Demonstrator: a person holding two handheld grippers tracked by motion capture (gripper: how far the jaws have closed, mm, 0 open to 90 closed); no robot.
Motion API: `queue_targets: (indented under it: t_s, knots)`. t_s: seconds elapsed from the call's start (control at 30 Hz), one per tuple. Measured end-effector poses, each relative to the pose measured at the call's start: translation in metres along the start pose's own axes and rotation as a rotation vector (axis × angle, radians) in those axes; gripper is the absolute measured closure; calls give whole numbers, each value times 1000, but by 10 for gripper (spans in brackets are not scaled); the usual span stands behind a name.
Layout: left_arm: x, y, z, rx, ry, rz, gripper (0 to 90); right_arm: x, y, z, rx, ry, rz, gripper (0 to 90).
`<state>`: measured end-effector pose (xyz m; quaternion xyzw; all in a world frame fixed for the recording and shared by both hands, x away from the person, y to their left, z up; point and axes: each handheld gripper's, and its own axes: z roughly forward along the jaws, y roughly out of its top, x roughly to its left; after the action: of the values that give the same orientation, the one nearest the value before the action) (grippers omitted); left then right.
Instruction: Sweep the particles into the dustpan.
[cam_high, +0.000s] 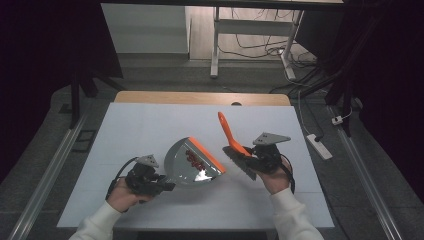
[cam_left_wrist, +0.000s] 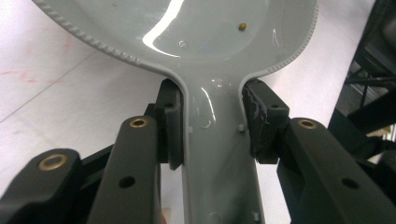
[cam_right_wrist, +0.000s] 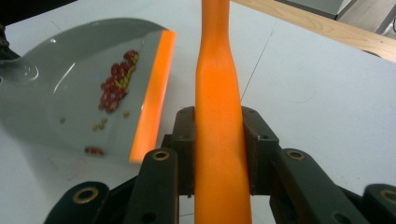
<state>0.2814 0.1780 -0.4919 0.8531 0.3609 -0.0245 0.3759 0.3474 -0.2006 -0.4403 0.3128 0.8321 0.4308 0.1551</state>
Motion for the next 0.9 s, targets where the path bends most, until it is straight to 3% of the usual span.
queue_targets:
  t_s: [0.17,0.9]
  knots:
    - [3,-6,-9,-52,30,-42,616,-1,-4,-6,1,0,5,702]
    - [16,-33,-31,-150,118,-184,616,-4,-19,-12,35,16,1,702]
